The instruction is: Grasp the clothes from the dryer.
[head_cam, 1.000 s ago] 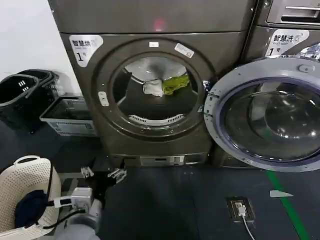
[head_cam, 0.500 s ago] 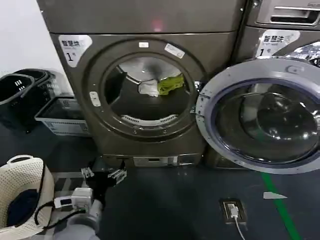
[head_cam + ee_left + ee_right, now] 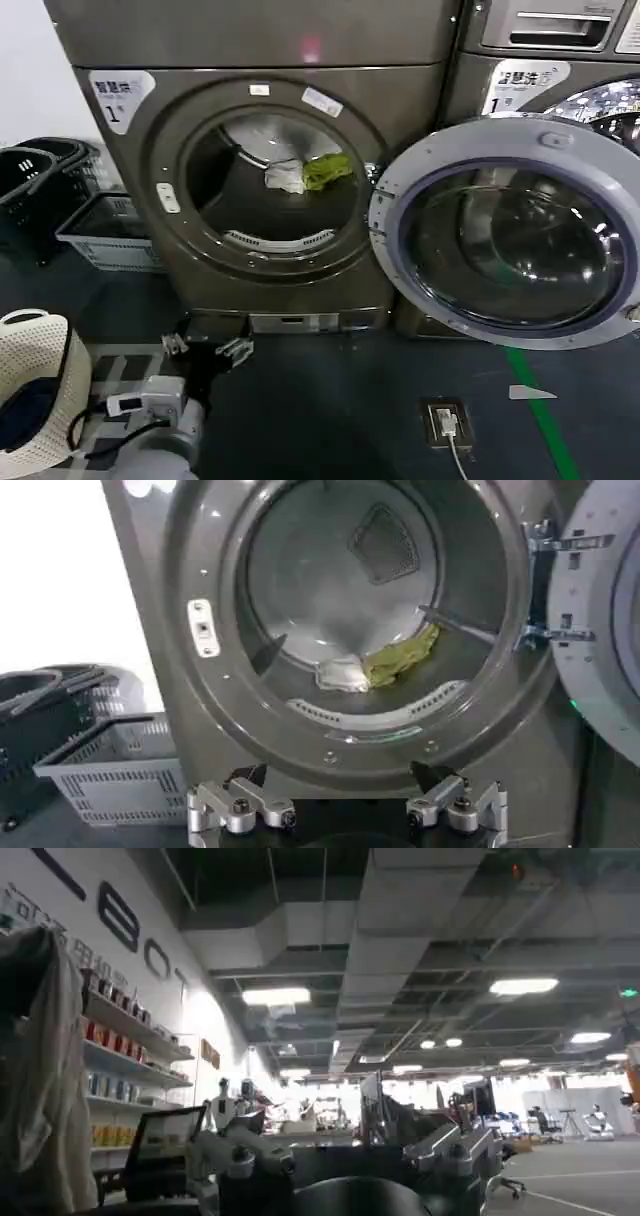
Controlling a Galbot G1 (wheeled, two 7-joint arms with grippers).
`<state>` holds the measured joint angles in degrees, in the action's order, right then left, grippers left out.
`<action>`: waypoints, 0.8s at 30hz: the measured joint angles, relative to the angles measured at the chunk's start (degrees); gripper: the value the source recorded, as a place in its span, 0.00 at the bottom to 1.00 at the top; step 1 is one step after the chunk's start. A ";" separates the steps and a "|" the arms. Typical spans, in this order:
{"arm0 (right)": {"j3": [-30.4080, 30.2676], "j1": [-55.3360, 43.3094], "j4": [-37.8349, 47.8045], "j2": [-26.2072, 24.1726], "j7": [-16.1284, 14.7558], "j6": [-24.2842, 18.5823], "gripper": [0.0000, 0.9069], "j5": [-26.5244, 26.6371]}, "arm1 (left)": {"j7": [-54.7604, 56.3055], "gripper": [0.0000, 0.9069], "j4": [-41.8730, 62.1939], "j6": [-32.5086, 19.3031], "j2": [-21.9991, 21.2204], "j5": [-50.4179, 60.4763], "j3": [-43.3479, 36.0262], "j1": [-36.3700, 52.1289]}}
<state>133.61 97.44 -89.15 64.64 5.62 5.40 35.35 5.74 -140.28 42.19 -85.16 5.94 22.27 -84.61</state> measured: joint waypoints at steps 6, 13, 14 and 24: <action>0.07 0.04 0.68 -0.14 0.53 -0.69 1.00 -0.65 | -0.01 1.00 -0.01 0.00 -0.01 0.02 -0.21 0.10; 0.47 0.05 0.98 -0.25 1.49 -1.39 1.00 0.02 | 0.04 1.00 -0.34 0.00 0.36 0.06 -0.45 0.20; 0.46 0.04 1.01 -0.26 1.54 -1.55 1.00 0.09 | 0.09 1.00 -0.37 0.00 0.44 0.06 -0.41 0.20; 0.35 0.08 0.69 0.01 1.72 -1.94 1.00 0.44 | 1.56 1.00 -0.37 0.00 0.57 0.01 -0.23 0.69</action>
<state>133.96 97.53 -88.45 64.65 7.35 3.46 35.79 7.30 -140.65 42.19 -84.59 5.95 22.04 -83.92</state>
